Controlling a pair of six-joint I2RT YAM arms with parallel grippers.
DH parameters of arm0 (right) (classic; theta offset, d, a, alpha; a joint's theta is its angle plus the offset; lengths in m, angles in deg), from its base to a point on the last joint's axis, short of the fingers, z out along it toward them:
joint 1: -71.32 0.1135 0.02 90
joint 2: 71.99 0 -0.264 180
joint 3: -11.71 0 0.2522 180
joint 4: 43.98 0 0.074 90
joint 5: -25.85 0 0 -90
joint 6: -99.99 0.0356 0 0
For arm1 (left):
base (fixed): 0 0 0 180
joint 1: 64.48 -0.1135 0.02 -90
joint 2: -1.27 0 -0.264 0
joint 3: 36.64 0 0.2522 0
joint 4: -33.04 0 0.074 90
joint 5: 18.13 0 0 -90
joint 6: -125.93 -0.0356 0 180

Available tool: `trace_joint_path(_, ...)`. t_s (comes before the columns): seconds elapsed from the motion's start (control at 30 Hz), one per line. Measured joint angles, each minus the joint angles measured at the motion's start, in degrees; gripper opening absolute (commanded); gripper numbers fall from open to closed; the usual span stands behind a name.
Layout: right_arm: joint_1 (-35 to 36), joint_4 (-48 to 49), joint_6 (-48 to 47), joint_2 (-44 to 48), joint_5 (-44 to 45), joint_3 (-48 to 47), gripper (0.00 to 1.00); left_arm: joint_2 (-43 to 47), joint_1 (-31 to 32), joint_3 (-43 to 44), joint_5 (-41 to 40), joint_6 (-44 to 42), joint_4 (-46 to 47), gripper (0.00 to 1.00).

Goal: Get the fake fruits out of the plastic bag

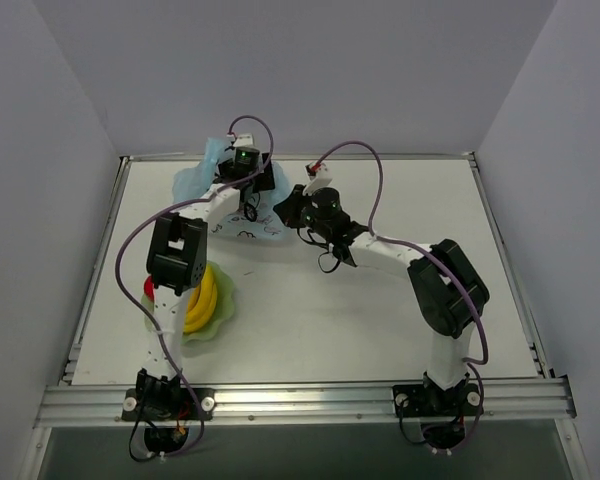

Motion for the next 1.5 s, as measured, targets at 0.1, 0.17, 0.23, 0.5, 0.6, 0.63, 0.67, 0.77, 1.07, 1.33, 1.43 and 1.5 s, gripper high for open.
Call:
trace_joint_path(0.1,-0.5,-0.2,0.0,0.0,-0.9,-0.1,0.0,-1.1,-0.1,2.0,0.3,-0.9,0.9,0.94)
trace_joint_path(0.17,-0.7,-0.3,0.0,0.0,-1.4,-0.2,0.0,-1.7,-0.2,3.1,0.7,-1.2,1.9,0.94)
trace_joint_path(0.23,-0.7,-0.3,0.0,-0.1,-1.9,-0.4,0.0,-2.3,-0.4,3.8,0.8,-1.2,3.5,0.98)
trace_joint_path(0.5,-1.7,-1.1,-1.1,-0.7,-1.9,-1.8,0.0,4.6,-1.4,-10.4,0.3,-0.6,12.6,0.78)
trace_joint_path(0.6,-2.0,-1.1,-1.2,-0.7,-1.8,-1.7,0.0,10.6,-1.7,-16.8,-0.6,0.7,14.6,0.78)
trace_joint_path(0.63,-2.1,-1.1,-1.2,-0.5,-1.8,-1.5,0.0,12.3,-1.8,-18.2,-0.8,1.2,15.2,0.78)
trace_joint_path(0.67,-2.2,-1.1,-1.2,-0.2,-1.8,-0.9,0.0,14.6,-1.9,-20.0,-1.0,1.8,16.2,0.78)
trace_joint_path(0.77,-2.2,-1.4,-1.3,1.9,-1.7,2.0,0.0,21.3,-2.4,-24.8,-2.3,3.5,19.3,0.78)
trace_joint_path(1.07,-2.2,-2.2,-1.0,13.9,-1.6,11.4,0.0,35.3,-2.2,-41.9,-5.2,9.3,23.0,0.79)
trace_joint_path(1.33,-5.9,-13.3,-5.9,15.1,-2.4,10.4,0.96,38.4,2.3,-47.9,-6.7,10.3,20.2,0.79)
trace_joint_path(1.43,-7.4,-19.2,-9.8,13.0,-2.9,3.0,1.0,38.5,2.3,-48.0,-6.7,10.6,19.8,0.79)
trace_joint_path(1.5,-7.6,-21.9,-12.7,11.1,-4.7,-3.3,1.0,38.5,2.2,-48.0,-6.6,10.6,19.5,0.79)
